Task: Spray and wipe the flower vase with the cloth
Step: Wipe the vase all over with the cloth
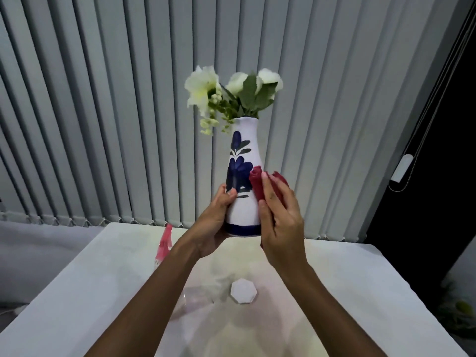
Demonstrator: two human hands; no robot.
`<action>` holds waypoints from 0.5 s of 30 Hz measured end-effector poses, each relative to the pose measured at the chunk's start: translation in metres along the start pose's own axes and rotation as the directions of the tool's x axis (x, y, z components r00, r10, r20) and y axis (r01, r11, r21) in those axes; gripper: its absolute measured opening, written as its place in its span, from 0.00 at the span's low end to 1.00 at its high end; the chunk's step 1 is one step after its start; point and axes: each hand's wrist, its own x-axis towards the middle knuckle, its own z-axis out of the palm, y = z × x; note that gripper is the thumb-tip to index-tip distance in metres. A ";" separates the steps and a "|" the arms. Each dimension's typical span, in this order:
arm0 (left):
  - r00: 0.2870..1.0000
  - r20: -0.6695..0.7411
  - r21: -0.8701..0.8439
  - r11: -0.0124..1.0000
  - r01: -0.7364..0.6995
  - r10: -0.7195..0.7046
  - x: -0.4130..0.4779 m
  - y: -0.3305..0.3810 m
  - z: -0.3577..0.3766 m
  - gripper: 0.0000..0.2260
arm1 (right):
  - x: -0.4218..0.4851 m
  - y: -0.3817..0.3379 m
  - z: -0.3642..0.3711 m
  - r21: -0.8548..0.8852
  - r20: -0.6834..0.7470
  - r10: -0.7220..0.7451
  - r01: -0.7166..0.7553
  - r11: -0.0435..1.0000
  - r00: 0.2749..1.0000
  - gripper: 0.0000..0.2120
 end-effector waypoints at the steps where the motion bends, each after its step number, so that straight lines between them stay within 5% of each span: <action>1: 0.999 0.034 0.039 0.999 -0.002 0.001 -0.001 0.001 -0.001 0.19 | 0.008 -0.003 -0.002 -0.009 -0.014 -0.020 0.019 1.000 1.000 0.20; 5: 0.992 0.123 0.141 0.989 -0.032 0.015 -0.002 0.001 -0.001 0.30 | 0.045 -0.015 -0.008 -0.012 -0.024 0.018 -0.018 1.000 1.000 0.20; 9: 0.990 0.142 0.118 0.992 -0.034 0.017 -0.003 -0.006 0.000 0.26 | 0.068 -0.019 -0.013 0.099 -0.020 0.156 -0.153 0.983 0.988 0.20; 15: 0.996 0.054 0.025 0.997 -0.077 0.076 -0.002 -0.011 -0.002 0.33 | 0.041 -0.008 -0.009 0.283 0.191 0.369 -0.411 0.866 0.910 0.18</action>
